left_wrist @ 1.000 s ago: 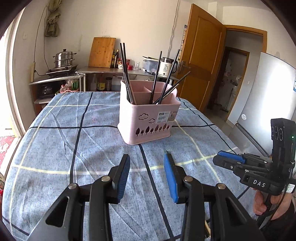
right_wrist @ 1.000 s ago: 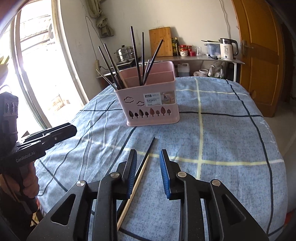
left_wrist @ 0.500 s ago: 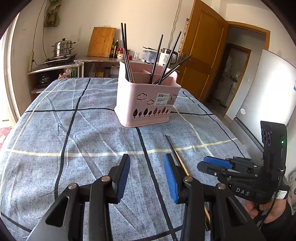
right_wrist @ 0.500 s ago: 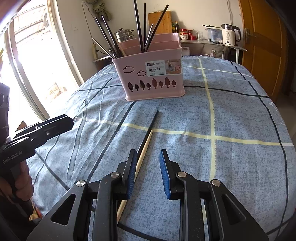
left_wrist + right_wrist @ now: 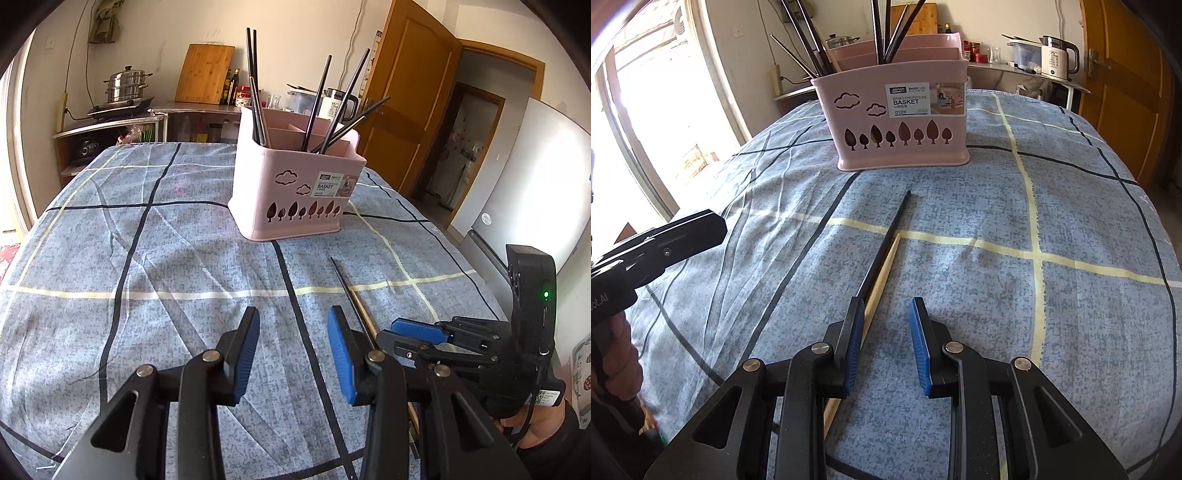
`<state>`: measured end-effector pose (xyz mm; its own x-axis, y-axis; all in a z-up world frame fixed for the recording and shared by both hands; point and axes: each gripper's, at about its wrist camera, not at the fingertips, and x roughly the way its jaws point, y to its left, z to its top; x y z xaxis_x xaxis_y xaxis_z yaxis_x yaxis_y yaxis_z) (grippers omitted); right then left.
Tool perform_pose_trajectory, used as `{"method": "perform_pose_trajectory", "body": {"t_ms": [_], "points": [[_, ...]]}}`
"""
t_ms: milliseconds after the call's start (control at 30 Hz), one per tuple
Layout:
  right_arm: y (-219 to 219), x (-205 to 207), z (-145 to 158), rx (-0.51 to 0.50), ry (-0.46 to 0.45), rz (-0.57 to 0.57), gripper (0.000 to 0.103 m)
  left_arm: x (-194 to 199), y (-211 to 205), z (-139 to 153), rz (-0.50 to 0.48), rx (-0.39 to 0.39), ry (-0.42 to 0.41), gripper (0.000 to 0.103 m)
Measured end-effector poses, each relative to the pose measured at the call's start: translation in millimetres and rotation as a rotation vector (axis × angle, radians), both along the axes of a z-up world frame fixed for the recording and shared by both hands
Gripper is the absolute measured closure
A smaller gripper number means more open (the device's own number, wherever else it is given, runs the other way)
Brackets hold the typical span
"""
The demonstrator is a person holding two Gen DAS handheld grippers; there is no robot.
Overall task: Organize utensils
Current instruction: 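Move both open tools back toward the remaining wooden chopsticks, then grasp a wooden chopstick with the right tool while the left tool grasps a black one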
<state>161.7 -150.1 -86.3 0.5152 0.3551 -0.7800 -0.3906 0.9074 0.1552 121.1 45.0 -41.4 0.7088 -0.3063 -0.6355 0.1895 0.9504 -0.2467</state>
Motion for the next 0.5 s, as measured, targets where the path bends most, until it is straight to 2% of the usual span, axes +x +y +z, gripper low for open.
{"method": "perform_pose_trajectory", "body": {"t_ms": [200,333,500], "points": [[-1,0,1,-0.025,0.003,-0.027,0.077,1,-1,-3,0.0,0.0,0.01,0.063],[1,0,6,0.01,0.0,-0.024,0.077,1,-2,-4,0.0,-0.002,0.012,0.063],[8,1,2,-0.008,-0.001,-0.015,0.077,1,-2,-4,0.004,0.0,0.016,0.063]]}}
